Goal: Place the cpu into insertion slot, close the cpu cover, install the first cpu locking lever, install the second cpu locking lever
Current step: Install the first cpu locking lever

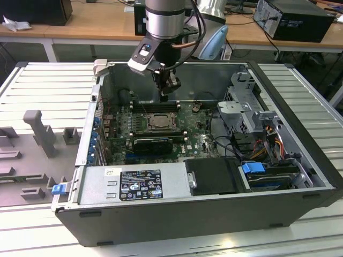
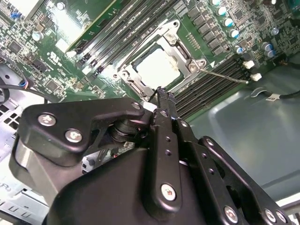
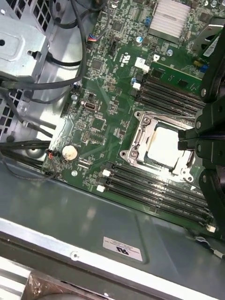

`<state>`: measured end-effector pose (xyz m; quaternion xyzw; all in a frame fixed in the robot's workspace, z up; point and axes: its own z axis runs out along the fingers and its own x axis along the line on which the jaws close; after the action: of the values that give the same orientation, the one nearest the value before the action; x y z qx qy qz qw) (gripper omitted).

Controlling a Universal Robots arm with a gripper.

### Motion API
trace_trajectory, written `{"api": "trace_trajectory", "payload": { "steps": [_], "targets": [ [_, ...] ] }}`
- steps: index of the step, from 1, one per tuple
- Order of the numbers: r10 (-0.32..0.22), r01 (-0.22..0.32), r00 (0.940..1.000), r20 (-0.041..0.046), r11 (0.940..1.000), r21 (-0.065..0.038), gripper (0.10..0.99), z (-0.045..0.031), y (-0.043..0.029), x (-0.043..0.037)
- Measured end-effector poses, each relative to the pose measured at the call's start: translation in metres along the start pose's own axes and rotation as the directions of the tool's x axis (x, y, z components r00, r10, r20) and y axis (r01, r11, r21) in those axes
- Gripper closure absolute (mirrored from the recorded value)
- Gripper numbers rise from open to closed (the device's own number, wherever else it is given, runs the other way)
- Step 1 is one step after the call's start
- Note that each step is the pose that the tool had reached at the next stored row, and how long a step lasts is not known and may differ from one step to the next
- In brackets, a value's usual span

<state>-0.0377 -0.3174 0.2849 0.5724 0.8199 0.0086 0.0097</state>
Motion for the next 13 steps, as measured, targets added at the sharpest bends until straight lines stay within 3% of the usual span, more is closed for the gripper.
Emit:
{"api": "trace_trajectory", "payload": {
  "steps": [6,13],
  "targets": [
    [-0.072,0.072,0.9974,-0.0018,0.9974,-0.001,0.980,0.0000,0.0000,0.0000],
    [-0.151,0.151,0.9885,-0.0038,0.9885,-0.001,0.980,0.0000,0.0000,0.0000]
  ]
}}
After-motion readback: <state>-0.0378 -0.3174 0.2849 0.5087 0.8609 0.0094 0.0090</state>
